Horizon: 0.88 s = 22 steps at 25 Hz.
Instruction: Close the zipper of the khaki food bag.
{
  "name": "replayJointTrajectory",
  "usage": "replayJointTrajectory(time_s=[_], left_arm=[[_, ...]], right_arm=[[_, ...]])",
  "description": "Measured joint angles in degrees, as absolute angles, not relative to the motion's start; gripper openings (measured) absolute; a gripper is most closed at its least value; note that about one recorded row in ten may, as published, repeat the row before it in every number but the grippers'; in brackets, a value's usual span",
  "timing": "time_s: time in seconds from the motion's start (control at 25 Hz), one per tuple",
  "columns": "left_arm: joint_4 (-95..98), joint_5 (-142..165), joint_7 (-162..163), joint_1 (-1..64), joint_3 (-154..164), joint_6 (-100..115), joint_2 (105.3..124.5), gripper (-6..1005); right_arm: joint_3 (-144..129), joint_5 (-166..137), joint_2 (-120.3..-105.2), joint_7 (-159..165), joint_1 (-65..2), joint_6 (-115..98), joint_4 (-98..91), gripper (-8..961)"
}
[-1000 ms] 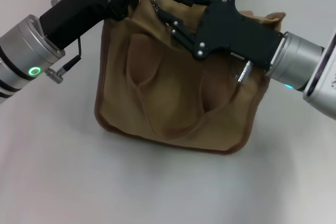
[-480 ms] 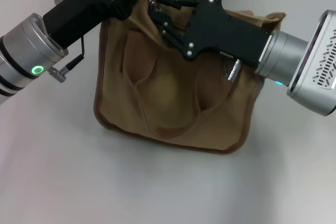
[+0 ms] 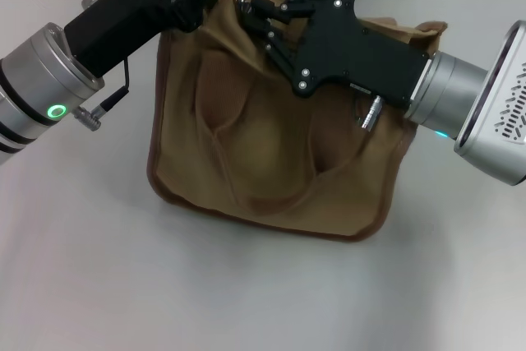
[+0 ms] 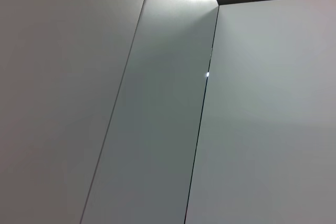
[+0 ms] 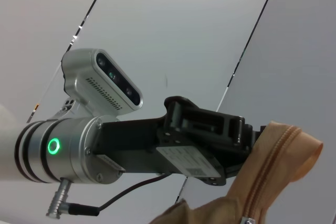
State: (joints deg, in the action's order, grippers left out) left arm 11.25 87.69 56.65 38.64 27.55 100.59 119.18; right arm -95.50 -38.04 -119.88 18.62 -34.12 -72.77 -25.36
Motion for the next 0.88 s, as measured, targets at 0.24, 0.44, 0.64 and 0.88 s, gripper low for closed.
replayJointTrajectory(time_s=[0.24, 0.44, 0.64, 0.88], left_arm=[[11.3, 87.7, 56.6, 38.5, 27.5, 100.5, 119.18, 52], [11.3, 87.7, 56.6, 38.0, 27.2, 99.5, 119.18, 53], [11.3, 87.7, 56.6, 37.7, 27.2, 99.2, 119.18, 53], [11.3, 87.7, 56.6, 37.5, 27.2, 99.2, 119.18, 54]], right_arm=[[-95.4, -38.0, -119.88, 18.7, -33.7, -72.9, -25.3, 129], [-95.4, -38.0, -119.88, 18.8, -32.9, -73.0, -25.7, 105], [-95.3, -38.0, -119.89, 18.8, -32.6, -73.0, -25.7, 104], [-95.2, -38.0, -119.88, 19.0, -32.6, -72.9, -25.8, 103]])
